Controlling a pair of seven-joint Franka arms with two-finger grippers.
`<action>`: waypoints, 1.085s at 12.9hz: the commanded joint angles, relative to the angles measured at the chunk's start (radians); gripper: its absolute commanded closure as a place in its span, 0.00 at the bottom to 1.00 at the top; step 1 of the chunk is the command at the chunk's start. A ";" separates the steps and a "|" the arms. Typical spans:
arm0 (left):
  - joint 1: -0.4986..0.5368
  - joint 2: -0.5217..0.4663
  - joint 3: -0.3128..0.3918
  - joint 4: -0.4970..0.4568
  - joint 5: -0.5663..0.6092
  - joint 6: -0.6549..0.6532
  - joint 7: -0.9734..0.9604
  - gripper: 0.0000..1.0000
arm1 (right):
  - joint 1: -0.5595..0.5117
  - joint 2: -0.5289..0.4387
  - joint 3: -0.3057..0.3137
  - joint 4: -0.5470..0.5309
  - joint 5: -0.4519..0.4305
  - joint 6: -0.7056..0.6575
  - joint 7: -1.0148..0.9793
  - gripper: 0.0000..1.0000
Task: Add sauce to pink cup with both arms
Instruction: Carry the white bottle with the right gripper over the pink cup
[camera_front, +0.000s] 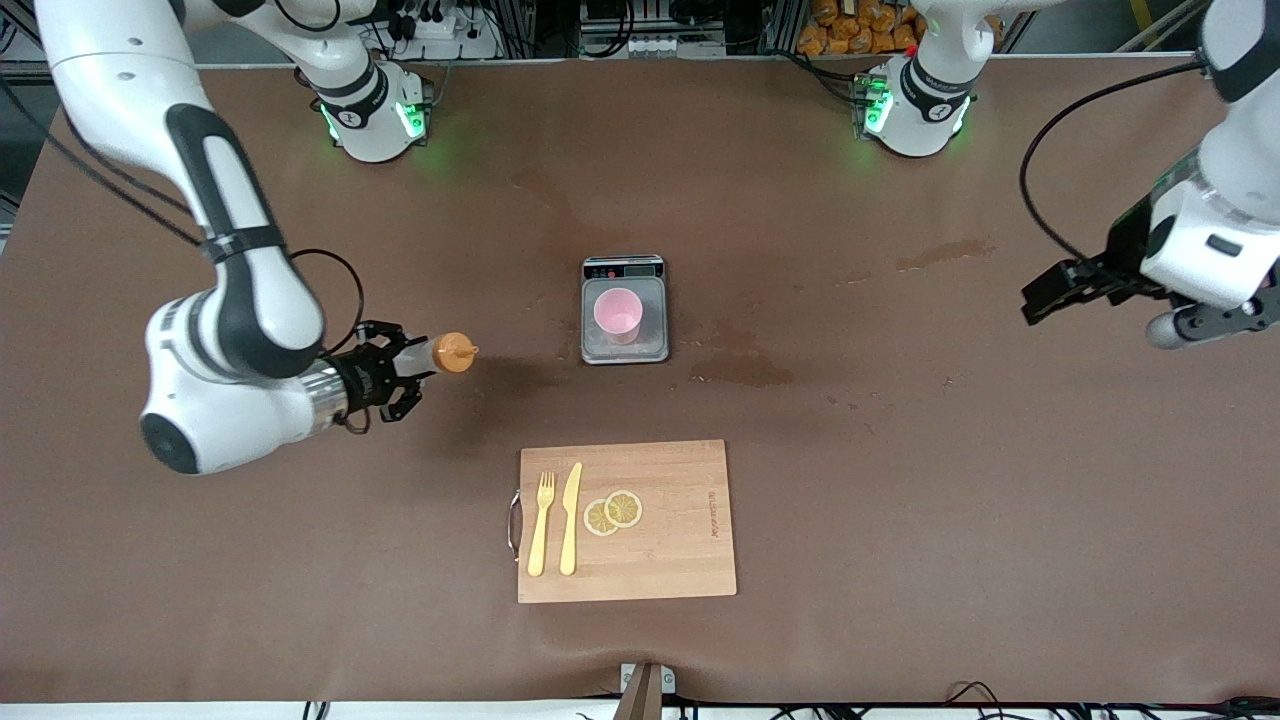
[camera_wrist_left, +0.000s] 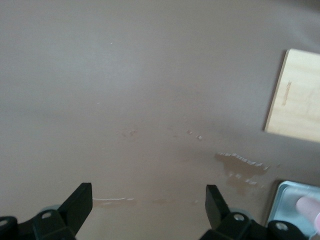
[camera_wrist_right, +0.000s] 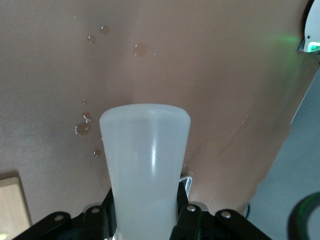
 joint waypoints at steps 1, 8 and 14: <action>-0.063 -0.022 0.101 0.000 -0.017 -0.030 0.087 0.00 | 0.066 -0.034 -0.006 -0.016 -0.056 0.021 0.126 0.57; -0.057 -0.051 0.109 0.002 -0.014 -0.075 0.133 0.00 | 0.193 -0.034 -0.007 -0.008 -0.116 0.005 0.345 0.57; -0.060 -0.044 0.109 0.002 -0.014 -0.075 0.131 0.00 | 0.295 -0.016 -0.007 0.006 -0.211 -0.017 0.511 0.61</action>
